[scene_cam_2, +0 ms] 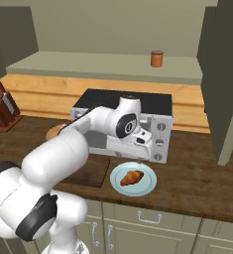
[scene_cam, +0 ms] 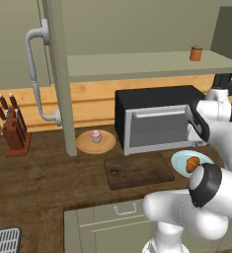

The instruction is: From the different types of pastries on the counter, select a croissant and place it on the cutting board. Then retrieve a jar of jam from the cabinet and place it alongside the croissant on the cutting board.

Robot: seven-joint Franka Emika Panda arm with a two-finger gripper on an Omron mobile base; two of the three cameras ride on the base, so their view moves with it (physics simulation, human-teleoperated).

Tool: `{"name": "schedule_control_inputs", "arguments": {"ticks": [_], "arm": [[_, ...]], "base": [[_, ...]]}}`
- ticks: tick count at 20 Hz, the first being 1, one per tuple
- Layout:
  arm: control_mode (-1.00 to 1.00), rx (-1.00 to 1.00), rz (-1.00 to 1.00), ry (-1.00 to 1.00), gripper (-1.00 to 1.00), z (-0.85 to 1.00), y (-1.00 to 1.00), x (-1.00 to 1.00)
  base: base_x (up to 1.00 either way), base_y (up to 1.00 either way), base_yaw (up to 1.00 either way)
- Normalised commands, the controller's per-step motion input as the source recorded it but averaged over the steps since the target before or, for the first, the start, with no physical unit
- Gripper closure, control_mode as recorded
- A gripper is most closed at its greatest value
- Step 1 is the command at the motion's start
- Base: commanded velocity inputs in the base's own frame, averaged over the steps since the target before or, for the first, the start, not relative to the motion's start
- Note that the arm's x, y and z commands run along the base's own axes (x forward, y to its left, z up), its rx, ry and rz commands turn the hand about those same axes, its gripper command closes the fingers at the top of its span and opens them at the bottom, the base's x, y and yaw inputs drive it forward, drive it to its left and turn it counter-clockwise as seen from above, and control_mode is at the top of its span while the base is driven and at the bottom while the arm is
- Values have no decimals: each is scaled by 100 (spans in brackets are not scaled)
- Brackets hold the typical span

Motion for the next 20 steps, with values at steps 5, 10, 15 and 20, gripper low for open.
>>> {"name": "schedule_control_inputs", "arguments": {"ticks": [5,10,15,20], "arm": [[-100,8,0,-4,-100,-35,-6,0],[-100,-2,-1,0,-100,-54,4,1],[-100,-1,-3,0,-100,-13,21,20],[-100,0,-4,0,-100,-11,25,25]], "base": [[0,0,0],[0,0,0],[0,0,0],[0,0,0]]}}
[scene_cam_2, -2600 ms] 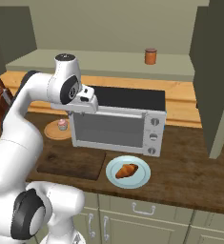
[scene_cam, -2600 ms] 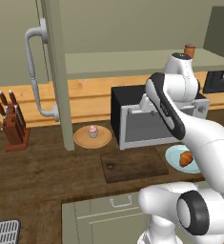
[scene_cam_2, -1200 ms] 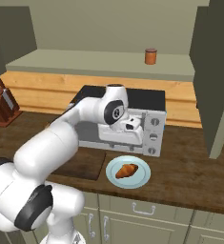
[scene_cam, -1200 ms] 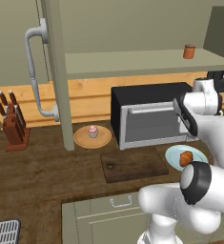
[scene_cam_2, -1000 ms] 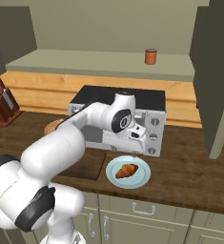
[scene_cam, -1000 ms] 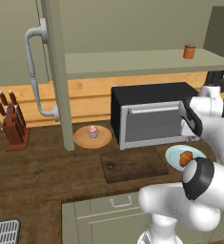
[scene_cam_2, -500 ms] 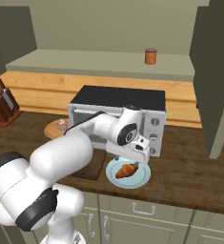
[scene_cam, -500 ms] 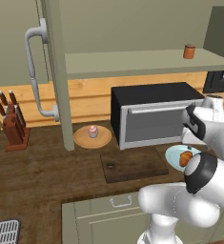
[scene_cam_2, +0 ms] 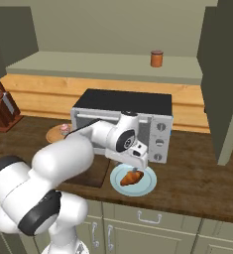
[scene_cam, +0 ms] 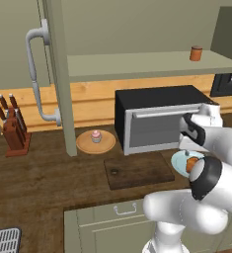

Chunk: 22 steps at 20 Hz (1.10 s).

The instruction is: From the different types of pastries on the counter, select a croissant and place it on the cutting board. Then retrieve a jar of jam from the cabinet and place it alongside the croissant on the cutting board.

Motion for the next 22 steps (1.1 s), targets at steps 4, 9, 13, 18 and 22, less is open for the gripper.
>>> {"name": "schedule_control_inputs", "arguments": {"ticks": [4,9,13,18,22], "arm": [[-100,0,-1,0,-100,-46,-3,19],[-100,-7,0,-3,-100,-50,-12,25],[-100,0,0,-3,-100,-26,0,8],[-100,0,0,0,-100,-49,-4,0],[-100,0,0,1,100,-51,0,4]], "base": [[0,0,0],[0,0,0],[0,0,0],[0,0,0],[0,0,0]]}}
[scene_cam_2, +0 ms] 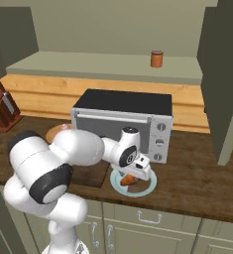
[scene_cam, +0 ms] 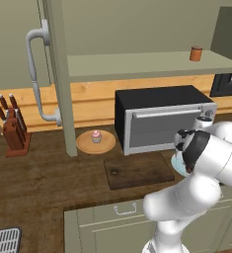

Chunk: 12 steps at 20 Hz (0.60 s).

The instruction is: From the different types of pastries on the counter, select a croissant and place it on the cutting board. Then retrieve a jar of jam from the cabinet and place it alongside the croissant on the cutting board.

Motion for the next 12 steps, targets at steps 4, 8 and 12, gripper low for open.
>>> {"name": "schedule_control_inputs", "arguments": {"ticks": [4,8,12], "arm": [[-100,0,0,1,100,-36,0,2],[-100,0,0,-9,100,-2,0,-7],[-100,0,0,-26,100,30,27,-34]], "base": [[0,0,0],[0,0,0],[0,0,0]]}}
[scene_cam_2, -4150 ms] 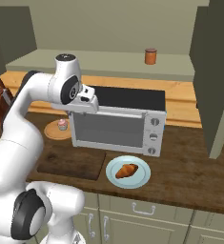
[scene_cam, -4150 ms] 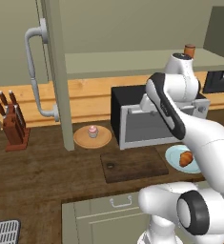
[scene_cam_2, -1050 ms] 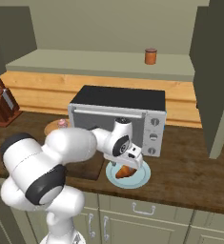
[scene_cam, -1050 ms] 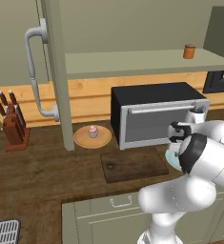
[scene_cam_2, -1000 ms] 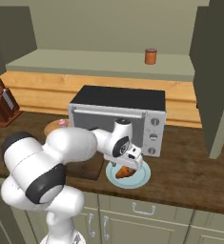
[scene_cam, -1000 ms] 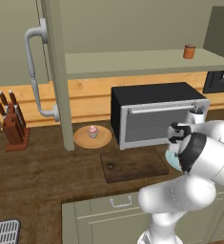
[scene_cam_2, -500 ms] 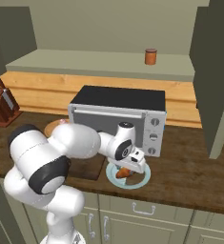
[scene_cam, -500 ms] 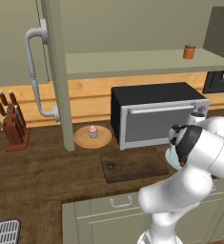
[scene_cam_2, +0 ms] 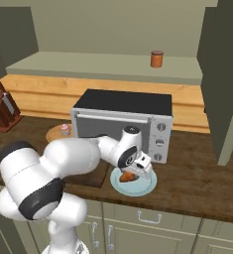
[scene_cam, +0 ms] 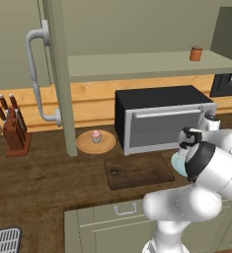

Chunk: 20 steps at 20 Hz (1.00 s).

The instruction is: From the different types of pastries on the counter, select a croissant and place it on the cutting board. Then retrieve a jar of jam from the cabinet and place it alongside the croissant on the cutting board.

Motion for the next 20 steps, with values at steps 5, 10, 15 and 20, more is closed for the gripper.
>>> {"name": "schedule_control_inputs", "arguments": {"ticks": [5,10,15,20], "arm": [[-100,-5,2,-14,100,18,72,-38],[-100,-9,8,-2,100,6,100,-7],[-100,-17,3,-1,100,35,90,2],[-100,-1,0,0,100,73,22,29]], "base": [[0,0,0],[0,0,0],[0,0,0],[0,0,0]]}}
